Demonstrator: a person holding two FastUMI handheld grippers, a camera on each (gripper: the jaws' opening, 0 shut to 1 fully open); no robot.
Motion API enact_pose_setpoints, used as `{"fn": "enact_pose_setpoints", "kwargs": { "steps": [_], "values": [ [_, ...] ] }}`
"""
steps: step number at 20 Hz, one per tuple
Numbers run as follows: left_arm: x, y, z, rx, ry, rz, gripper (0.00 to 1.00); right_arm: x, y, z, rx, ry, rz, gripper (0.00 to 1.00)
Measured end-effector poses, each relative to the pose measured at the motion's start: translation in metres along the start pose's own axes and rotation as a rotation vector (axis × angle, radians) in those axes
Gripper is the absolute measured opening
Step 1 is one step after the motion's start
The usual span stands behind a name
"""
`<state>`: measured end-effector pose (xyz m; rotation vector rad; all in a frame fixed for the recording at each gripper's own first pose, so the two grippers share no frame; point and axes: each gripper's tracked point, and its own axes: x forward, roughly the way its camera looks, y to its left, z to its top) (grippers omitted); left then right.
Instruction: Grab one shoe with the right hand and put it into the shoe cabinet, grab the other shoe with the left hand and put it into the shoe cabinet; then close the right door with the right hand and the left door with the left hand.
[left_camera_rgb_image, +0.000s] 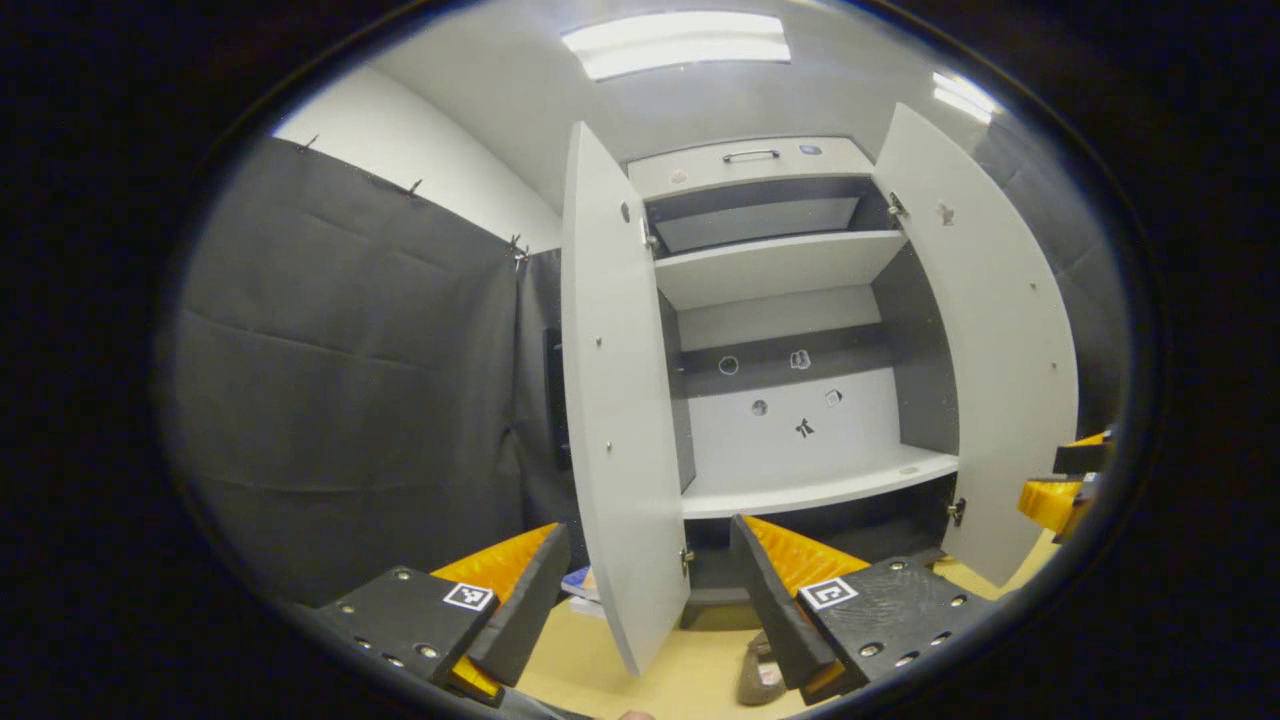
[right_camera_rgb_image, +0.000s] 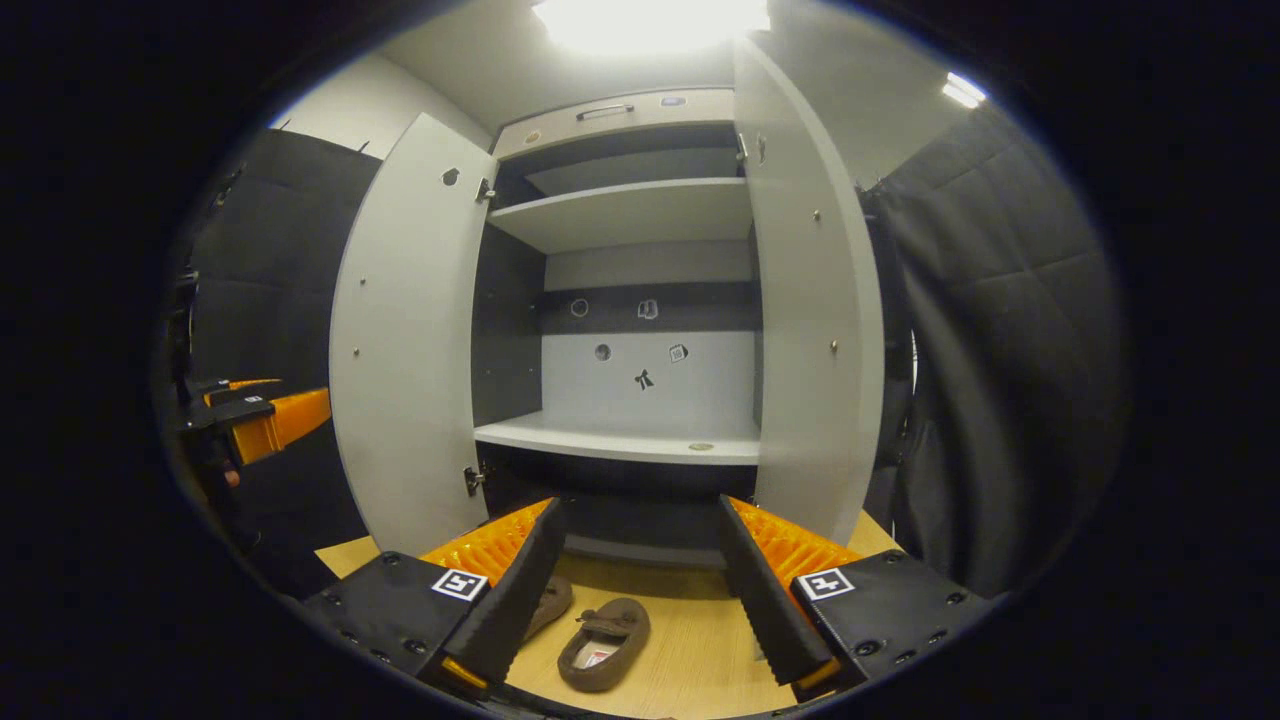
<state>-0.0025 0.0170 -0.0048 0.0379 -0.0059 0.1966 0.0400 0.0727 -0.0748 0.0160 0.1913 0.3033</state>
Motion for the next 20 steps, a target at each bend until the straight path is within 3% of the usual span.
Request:
{"fn": "enact_pose_setpoints", "kwargs": {
  "steps": [6, 10, 12, 13, 14, 20],
  "values": [
    [-0.009, 0.006, -0.023, -0.005, 0.044, 0.018, 0.90, 0.039, 0.030, -0.069, 0.025, 0.170, 0.074, 0.96],
    [-0.009, 0.018, -0.028, -0.008, 0.041, 0.045, 1.00, 0.060, 0.053, -0.121, 0.014, 0.306, 0.145, 0.95],
    [-0.008, 0.017, -0.034, -0.020, 0.052, 0.039, 1.00, 0.067, 0.059, -0.145, 0.014, 0.375, 0.157, 0.97],
    [-0.006, 0.019, -0.039, -0.023, 0.061, 0.036, 0.94, 0.072, 0.063, -0.156, 0.020, 0.407, 0.162, 0.97],
    [-0.004, 0.021, -0.043, -0.024, 0.068, 0.036, 1.00, 0.075, 0.066, -0.165, 0.030, 0.438, 0.170, 0.97],
    [0.005, 0.034, -0.055, -0.015, 0.071, 0.049, 0.94, 0.092, 0.080, -0.218, 0.036, 0.620, 0.200, 0.95]
  ]
}}
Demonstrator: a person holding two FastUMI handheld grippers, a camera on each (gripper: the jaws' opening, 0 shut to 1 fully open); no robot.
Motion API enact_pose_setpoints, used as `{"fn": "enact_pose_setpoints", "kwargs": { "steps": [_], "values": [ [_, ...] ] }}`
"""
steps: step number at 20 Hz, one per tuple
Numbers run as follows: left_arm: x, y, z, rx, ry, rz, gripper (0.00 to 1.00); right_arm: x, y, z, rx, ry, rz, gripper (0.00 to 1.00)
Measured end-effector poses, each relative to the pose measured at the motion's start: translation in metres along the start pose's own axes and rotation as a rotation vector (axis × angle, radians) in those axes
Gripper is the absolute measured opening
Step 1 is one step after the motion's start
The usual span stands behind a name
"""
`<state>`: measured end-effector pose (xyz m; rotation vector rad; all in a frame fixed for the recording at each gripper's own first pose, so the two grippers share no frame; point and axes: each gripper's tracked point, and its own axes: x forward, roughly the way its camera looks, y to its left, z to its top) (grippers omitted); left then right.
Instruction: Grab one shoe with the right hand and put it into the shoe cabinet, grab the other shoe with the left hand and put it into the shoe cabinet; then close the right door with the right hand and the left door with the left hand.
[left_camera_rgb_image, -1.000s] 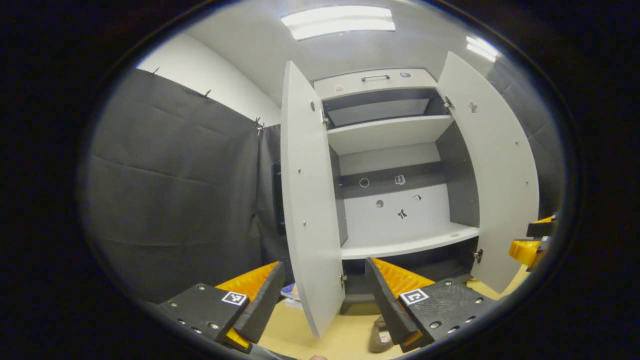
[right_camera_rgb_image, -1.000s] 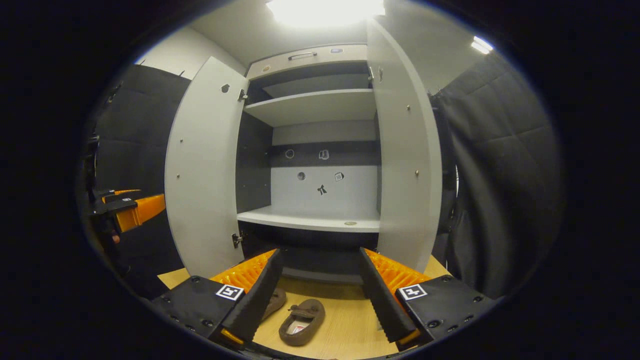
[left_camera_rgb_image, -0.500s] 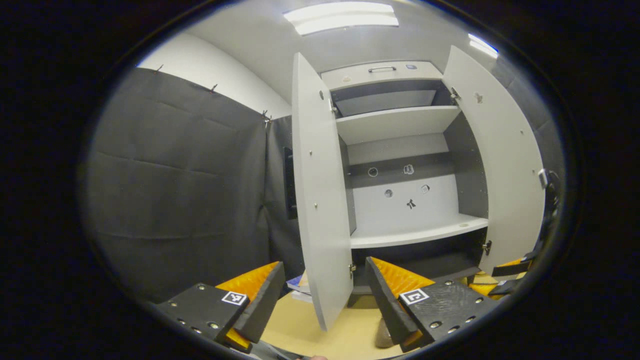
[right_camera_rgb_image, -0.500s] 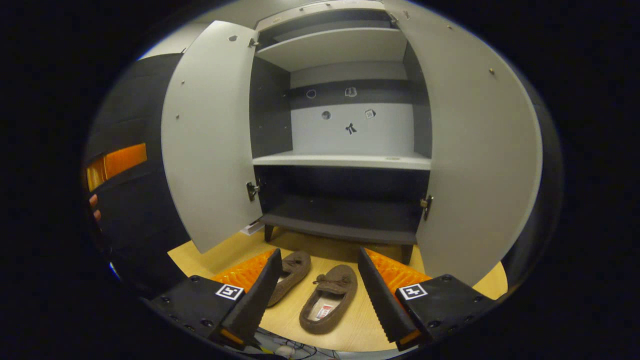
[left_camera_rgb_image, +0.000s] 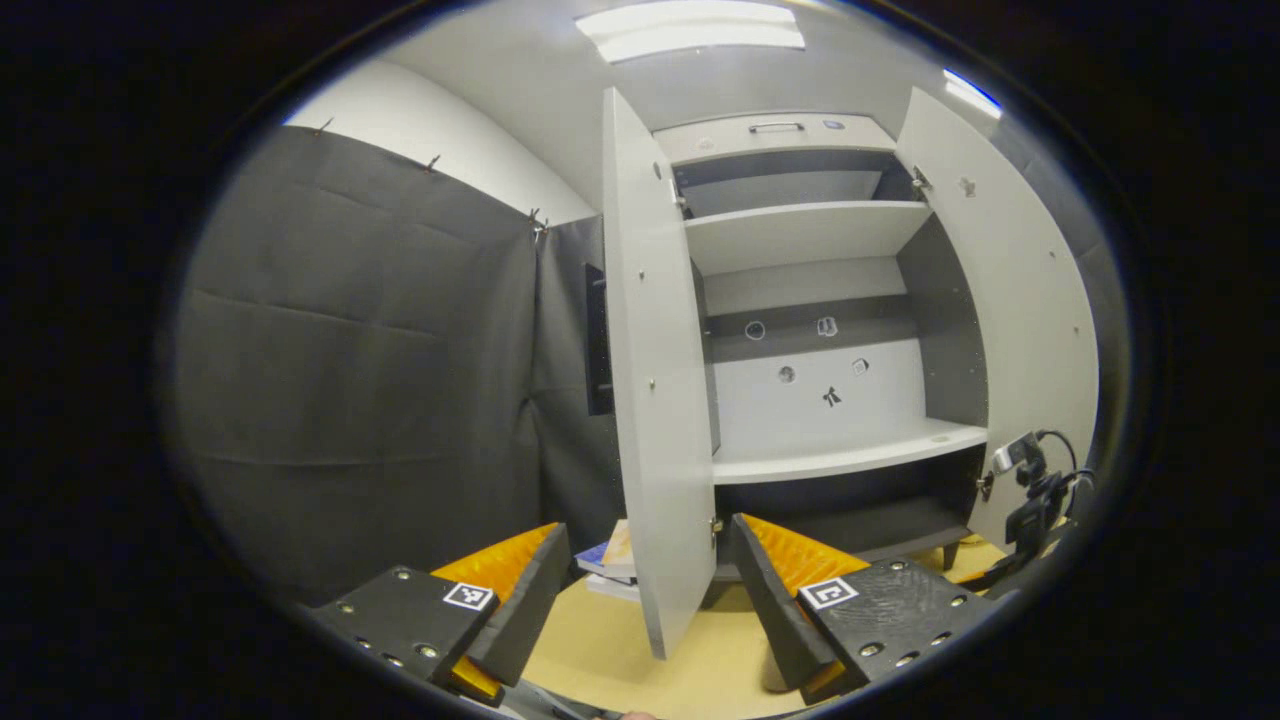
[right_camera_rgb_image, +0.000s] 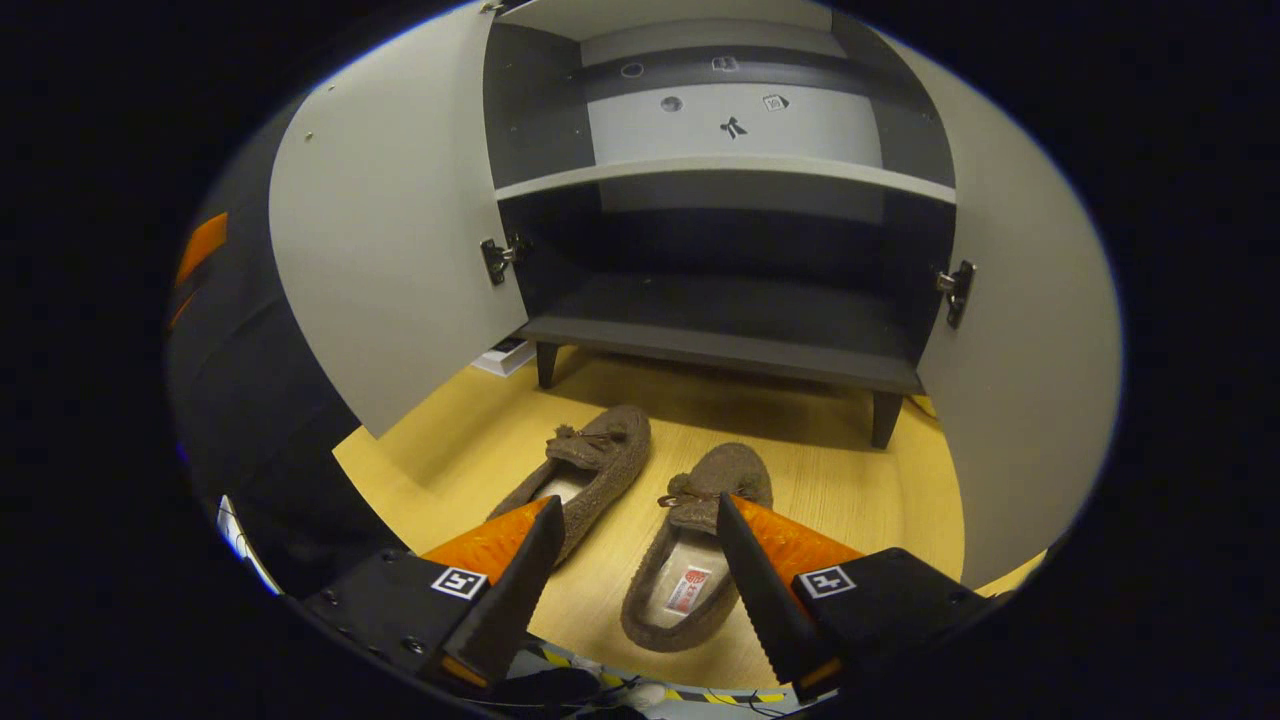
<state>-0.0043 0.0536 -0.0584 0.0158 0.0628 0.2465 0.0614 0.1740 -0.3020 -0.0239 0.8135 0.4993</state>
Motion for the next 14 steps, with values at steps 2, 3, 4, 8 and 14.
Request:
{"fn": "enact_pose_setpoints", "kwargs": {
  "steps": [2, 3, 4, 8, 14],
  "values": [
    [0.003, 0.004, -0.006, -0.002, 0.014, 0.008, 0.94, 0.015, 0.001, -0.011, -0.008, 0.054, -0.001, 0.97],
    [0.005, 0.007, -0.009, -0.001, 0.020, 0.015, 0.94, 0.022, 0.002, -0.019, -0.009, 0.090, 0.004, 0.95],
    [0.005, 0.009, -0.011, 0.001, 0.026, 0.020, 0.94, 0.029, 0.004, -0.026, -0.004, 0.124, 0.010, 0.97],
    [0.004, 0.017, -0.017, 0.014, 0.046, 0.030, 0.99, 0.050, 0.003, -0.048, 0.009, 0.228, 0.003, 0.92],
    [0.005, 0.011, -0.025, 0.018, 0.068, 0.010, 0.94, 0.068, -0.005, -0.069, 0.010, 0.328, -0.034, 0.64]
  ]
}}
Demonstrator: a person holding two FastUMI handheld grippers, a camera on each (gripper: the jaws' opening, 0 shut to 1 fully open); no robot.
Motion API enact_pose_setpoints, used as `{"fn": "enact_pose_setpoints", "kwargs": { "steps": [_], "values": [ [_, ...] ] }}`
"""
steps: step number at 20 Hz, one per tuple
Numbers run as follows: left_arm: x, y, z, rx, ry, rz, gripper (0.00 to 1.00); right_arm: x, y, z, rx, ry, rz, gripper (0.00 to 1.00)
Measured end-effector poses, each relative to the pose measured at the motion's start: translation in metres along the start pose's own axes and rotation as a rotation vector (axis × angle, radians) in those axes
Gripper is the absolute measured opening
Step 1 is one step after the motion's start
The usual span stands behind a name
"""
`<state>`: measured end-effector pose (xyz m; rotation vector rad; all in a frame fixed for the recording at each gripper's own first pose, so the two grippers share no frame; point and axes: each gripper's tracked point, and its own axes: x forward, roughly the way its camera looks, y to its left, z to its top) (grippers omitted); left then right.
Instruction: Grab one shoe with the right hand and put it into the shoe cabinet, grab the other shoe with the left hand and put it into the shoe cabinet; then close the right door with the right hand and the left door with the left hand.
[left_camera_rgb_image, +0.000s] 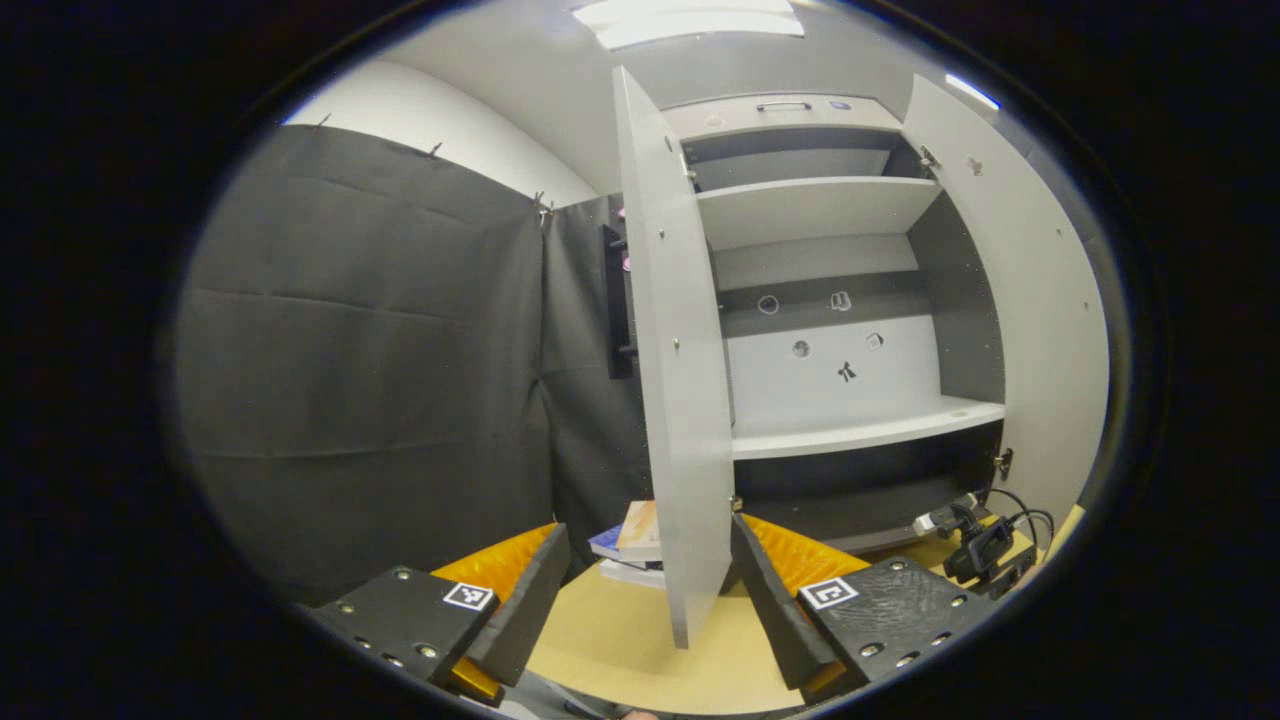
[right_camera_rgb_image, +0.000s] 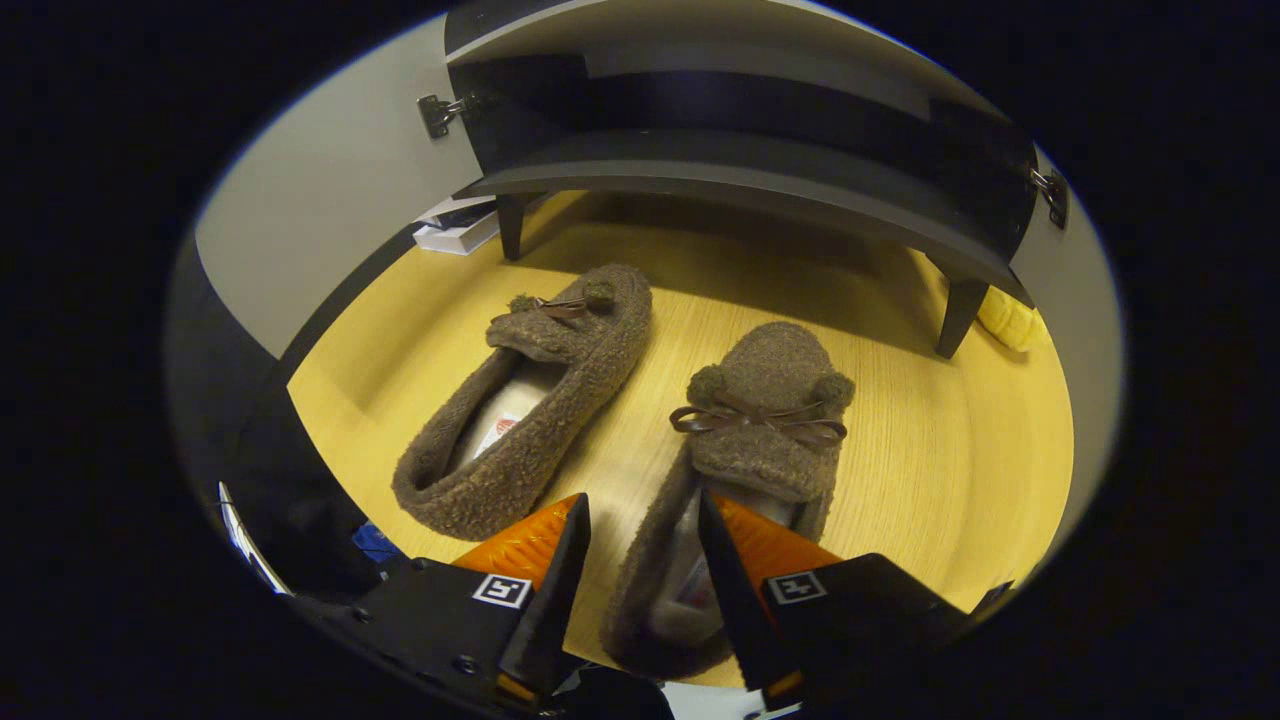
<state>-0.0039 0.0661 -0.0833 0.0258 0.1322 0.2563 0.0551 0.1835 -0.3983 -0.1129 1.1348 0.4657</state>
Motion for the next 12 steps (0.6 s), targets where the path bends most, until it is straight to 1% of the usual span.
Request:
{"fn": "enact_pose_setpoints", "kwargs": {
  "steps": [1, 2, 3, 4, 5, 6, 7, 8, 9, 10, 11, 12],
  "values": [
    [0.001, -0.001, 0.000, 0.003, 0.004, -0.006, 0.94, 0.002, 0.000, 0.000, 0.009, 0.006, 0.002, 0.62],
    [0.001, -0.003, 0.000, 0.006, 0.002, -0.011, 0.94, 0.002, -0.001, 0.000, 0.013, 0.016, 0.001, 0.57],
    [0.001, -0.005, 0.002, 0.007, -0.001, -0.016, 0.94, 0.006, -0.009, 0.002, 0.007, 0.021, -0.033, 0.57],
    [0.001, -0.008, 0.003, 0.009, -0.007, -0.023, 0.94, 0.001, -0.013, 0.001, 0.016, 0.018, -0.038, 0.41],
    [0.000, -0.011, 0.004, 0.013, -0.013, -0.029, 0.94, 0.011, -0.011, 0.001, 0.017, 0.023, -0.029, 0.25],
    [0.000, -0.014, 0.003, 0.018, -0.015, -0.035, 0.94, 0.002, -0.011, 0.001, 0.007, 0.026, -0.020, 0.31],
    [0.000, -0.017, 0.002, 0.020, -0.013, -0.043, 0.94, 0.006, -0.011, 0.000, 0.000, 0.031, -0.009, 0.31],
    [0.001, -0.020, -0.001, 0.022, -0.006, -0.051, 0.94, -0.002, -0.017, 0.001, 0.016, 0.032, -0.026, 0.31],
    [0.002, -0.024, -0.002, 0.022, -0.001, -0.058, 0.94, 0.003, -0.012, 0.001, 0.034, 0.046, -0.010, 0.18],
    [0.002, -0.027, -0.002, 0.019, -0.001, -0.064, 1.00, -0.001, -0.013, 0.000, 0.034, 0.051, 0.007, 0.04],
    [0.002, -0.031, -0.001, 0.016, -0.002, -0.074, 1.00, 0.002, -0.014, 0.002, 0.046, 0.042, 0.016, 0.04],
    [0.002, -0.037, -0.001, 0.016, -0.003, -0.087, 1.00, -0.003, -0.014, 0.003, 0.052, 0.024, 0.021, 0.01]
  ]
}}
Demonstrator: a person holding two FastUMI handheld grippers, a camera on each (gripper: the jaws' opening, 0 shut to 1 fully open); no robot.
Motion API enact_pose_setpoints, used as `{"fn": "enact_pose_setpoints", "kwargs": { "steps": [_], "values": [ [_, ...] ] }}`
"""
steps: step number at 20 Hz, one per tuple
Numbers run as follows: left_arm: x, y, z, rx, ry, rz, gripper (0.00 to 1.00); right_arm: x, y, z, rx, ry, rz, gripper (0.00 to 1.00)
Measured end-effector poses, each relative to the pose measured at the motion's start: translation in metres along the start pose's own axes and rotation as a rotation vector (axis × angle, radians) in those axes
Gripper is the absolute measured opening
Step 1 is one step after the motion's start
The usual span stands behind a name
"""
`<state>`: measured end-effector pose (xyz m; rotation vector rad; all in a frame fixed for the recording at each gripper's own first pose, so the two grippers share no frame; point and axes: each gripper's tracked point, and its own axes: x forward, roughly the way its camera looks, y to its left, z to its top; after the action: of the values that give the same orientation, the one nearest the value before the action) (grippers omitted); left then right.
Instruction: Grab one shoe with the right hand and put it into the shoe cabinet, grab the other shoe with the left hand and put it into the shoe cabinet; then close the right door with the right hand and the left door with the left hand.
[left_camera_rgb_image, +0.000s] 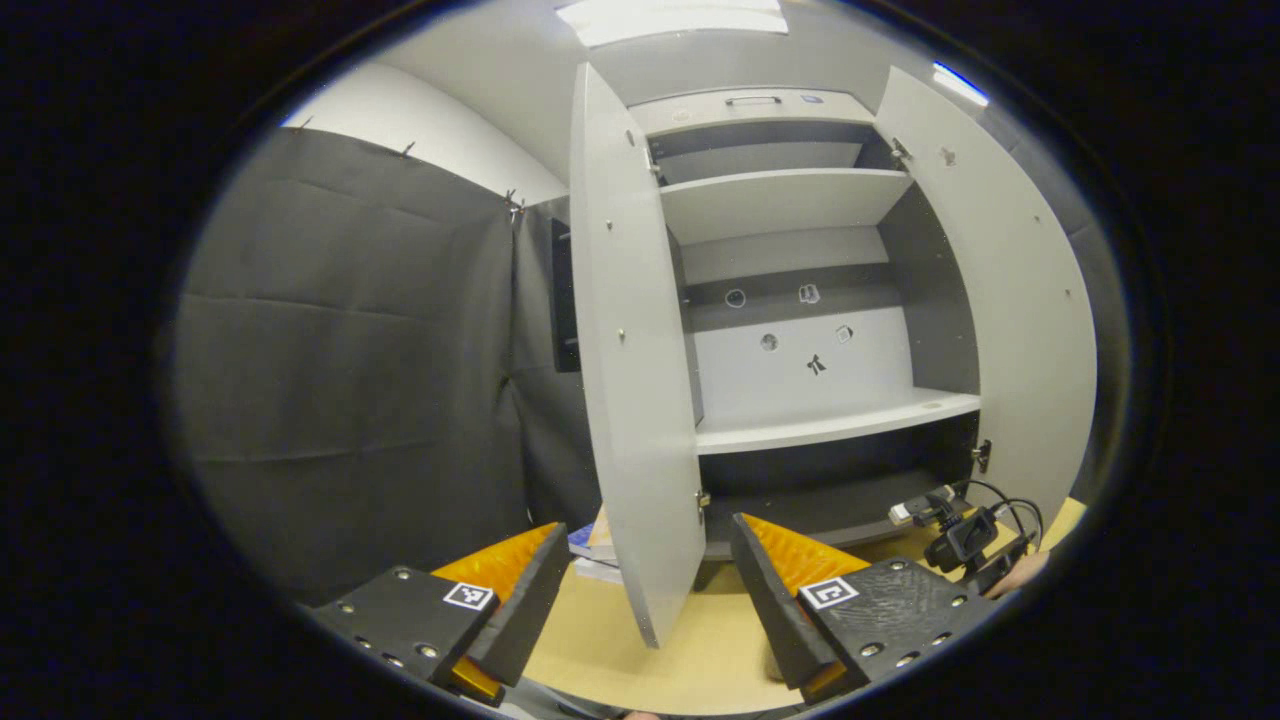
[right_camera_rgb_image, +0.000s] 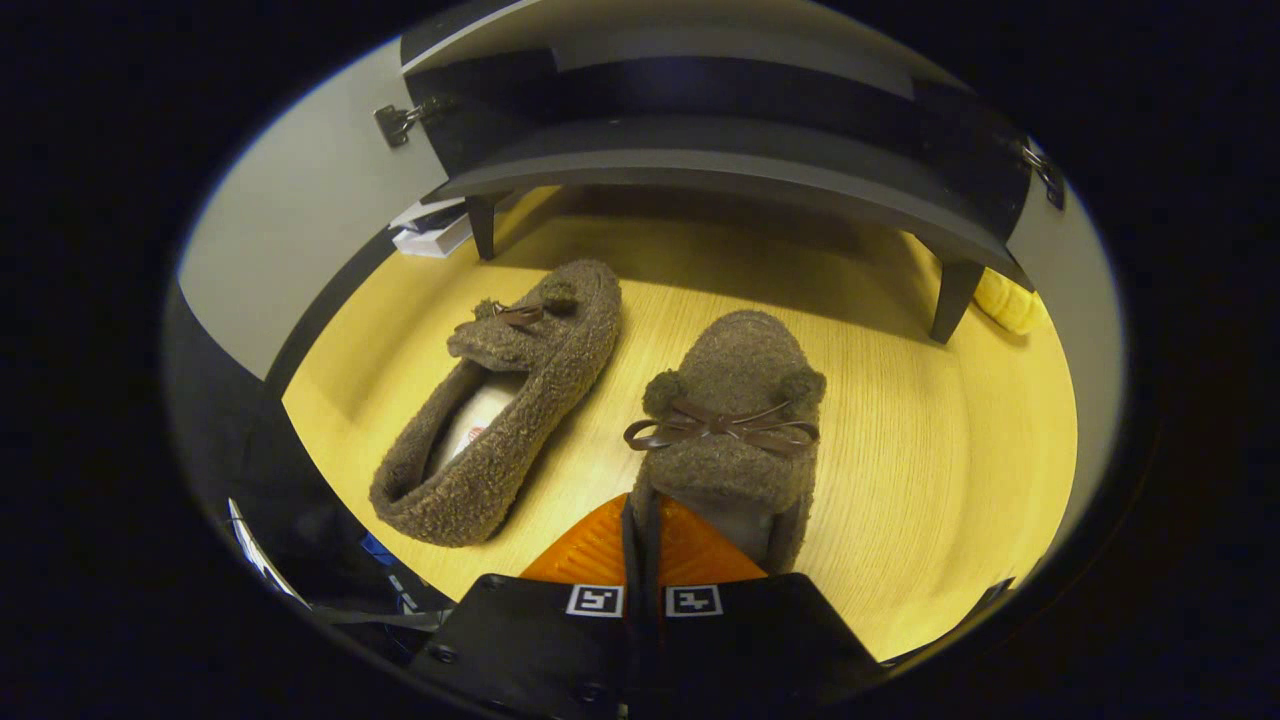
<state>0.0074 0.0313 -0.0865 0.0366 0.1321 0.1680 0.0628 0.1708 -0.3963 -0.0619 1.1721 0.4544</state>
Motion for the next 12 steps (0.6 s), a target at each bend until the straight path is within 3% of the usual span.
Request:
{"fn": "enact_pose_setpoints", "kwargs": {
  "steps": [12],
  "values": [
    [0.020, -0.055, 0.000, -0.015, -0.013, -0.151, 1.00, -0.105, -0.020, 0.069, 0.108, -0.243, 0.032, 0.01]
  ]
}}
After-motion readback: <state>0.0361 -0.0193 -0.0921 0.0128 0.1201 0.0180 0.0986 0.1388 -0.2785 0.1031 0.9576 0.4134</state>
